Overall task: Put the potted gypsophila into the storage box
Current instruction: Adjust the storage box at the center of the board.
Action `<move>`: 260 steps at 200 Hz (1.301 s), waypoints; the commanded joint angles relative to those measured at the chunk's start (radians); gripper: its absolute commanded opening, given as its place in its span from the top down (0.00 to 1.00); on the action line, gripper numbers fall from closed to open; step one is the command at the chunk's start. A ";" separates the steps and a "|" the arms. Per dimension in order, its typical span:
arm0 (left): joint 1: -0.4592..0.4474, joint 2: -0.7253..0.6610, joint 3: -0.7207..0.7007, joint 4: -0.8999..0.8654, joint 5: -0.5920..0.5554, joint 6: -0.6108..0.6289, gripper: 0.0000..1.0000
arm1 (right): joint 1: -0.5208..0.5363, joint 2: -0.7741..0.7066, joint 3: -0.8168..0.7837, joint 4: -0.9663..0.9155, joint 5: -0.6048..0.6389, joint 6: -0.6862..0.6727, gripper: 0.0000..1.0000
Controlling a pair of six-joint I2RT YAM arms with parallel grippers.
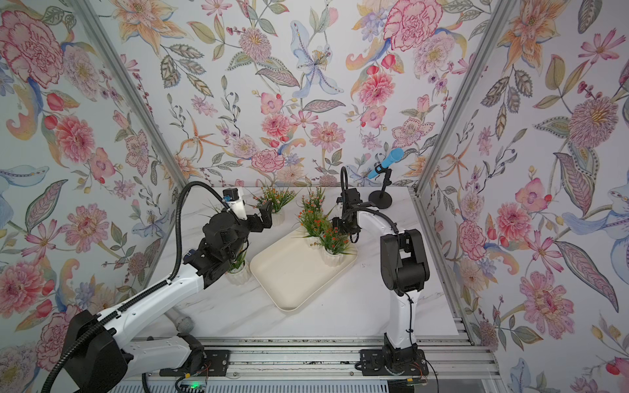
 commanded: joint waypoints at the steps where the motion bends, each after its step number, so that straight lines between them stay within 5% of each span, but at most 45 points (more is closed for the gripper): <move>1: -0.010 0.004 -0.012 -0.008 -0.024 -0.013 0.00 | -0.023 -0.039 -0.050 -0.036 0.072 -0.008 0.75; 33: -0.011 0.024 -0.002 -0.007 -0.024 -0.007 0.00 | -0.048 -0.099 -0.132 -0.037 0.101 -0.028 0.89; 158: -0.012 0.255 0.177 -0.094 0.043 -0.037 0.00 | -0.208 -0.344 -0.341 -0.048 0.210 -0.064 0.88; 180: -0.013 0.344 0.261 -0.153 0.073 -0.042 0.02 | -0.213 -0.345 -0.307 -0.050 0.210 -0.049 0.75; 196: -0.015 0.401 0.328 -0.212 0.080 -0.040 0.04 | -0.214 -0.349 -0.265 -0.054 0.210 -0.010 0.56; 226: -0.017 0.492 0.445 -0.322 0.102 -0.039 0.06 | -0.213 -0.384 -0.175 -0.054 0.186 0.075 0.47; 242: -0.020 0.534 0.492 -0.377 0.122 -0.052 0.08 | -0.212 -0.415 -0.135 -0.053 0.225 0.144 0.31; 260: -0.019 0.570 0.526 -0.419 0.156 -0.059 0.11 | -0.204 -0.449 -0.096 -0.051 0.249 0.195 0.25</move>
